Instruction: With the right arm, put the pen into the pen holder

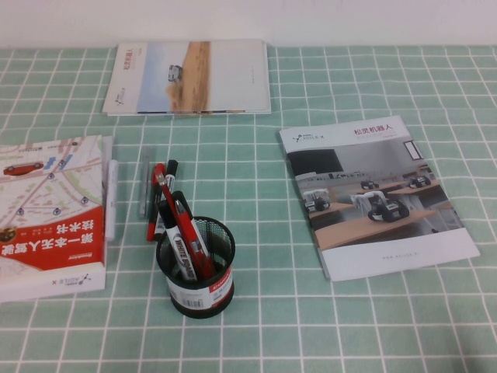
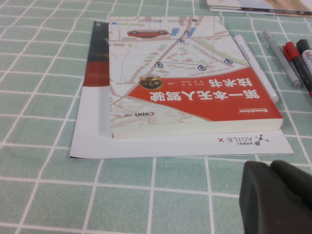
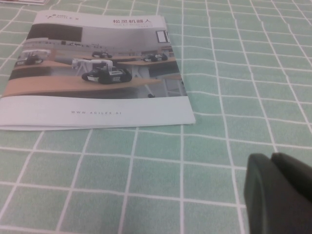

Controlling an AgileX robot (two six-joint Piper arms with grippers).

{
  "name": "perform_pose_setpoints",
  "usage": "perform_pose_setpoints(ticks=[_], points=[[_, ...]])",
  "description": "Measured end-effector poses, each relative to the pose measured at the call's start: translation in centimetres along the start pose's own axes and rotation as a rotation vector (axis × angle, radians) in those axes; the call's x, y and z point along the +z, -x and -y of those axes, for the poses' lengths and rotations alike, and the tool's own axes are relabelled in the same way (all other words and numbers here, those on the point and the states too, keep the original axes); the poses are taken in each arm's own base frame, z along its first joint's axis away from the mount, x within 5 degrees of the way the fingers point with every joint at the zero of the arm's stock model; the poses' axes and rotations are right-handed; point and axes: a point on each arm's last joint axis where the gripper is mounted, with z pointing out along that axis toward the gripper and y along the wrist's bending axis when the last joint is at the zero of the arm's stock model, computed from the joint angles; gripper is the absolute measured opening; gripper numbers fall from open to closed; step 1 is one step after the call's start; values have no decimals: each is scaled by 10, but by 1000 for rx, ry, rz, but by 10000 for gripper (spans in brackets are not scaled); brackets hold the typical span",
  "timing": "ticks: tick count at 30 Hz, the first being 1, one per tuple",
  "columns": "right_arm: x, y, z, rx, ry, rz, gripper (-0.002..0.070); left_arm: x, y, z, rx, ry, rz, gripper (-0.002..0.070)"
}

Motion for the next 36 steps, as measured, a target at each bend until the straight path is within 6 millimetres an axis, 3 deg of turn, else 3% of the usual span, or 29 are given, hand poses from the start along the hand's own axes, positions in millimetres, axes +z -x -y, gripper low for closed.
perform_pose_setpoints(ticks=[36], points=[[0, 0, 0, 14, 5, 0, -19, 0, 0, 0, 0, 0, 0, -4]])
